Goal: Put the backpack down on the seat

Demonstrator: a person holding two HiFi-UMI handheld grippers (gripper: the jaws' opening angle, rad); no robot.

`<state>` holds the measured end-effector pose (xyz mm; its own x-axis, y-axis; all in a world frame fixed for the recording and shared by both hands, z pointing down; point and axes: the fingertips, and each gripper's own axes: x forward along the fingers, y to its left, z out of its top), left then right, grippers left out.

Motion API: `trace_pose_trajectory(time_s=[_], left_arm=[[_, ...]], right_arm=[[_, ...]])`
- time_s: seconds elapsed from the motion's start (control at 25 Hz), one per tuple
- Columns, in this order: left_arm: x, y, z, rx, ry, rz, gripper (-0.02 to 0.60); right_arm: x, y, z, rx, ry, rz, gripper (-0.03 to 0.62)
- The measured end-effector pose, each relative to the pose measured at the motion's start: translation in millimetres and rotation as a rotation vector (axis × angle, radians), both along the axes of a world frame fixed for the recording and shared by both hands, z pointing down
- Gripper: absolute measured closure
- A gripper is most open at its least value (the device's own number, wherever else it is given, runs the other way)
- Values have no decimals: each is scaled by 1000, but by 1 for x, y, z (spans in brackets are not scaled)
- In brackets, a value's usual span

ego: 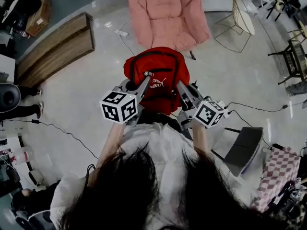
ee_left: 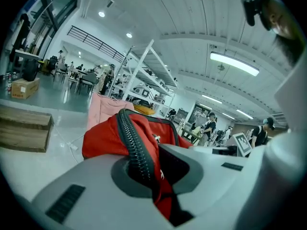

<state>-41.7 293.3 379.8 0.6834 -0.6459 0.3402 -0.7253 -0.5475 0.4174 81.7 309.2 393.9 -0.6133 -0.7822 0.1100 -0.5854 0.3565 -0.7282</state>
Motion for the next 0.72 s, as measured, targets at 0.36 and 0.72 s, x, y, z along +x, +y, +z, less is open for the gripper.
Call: trace_pose_trajectory(time_s=[0.36, 0.72], left_arm=[[9, -7, -1, -8, -18, 18, 537], [3, -37, -2, -30, -27, 40, 537]], right_arm=[[7, -7, 0, -5, -29, 12, 553], [-2, -35, 0, -25, -42, 29, 551]])
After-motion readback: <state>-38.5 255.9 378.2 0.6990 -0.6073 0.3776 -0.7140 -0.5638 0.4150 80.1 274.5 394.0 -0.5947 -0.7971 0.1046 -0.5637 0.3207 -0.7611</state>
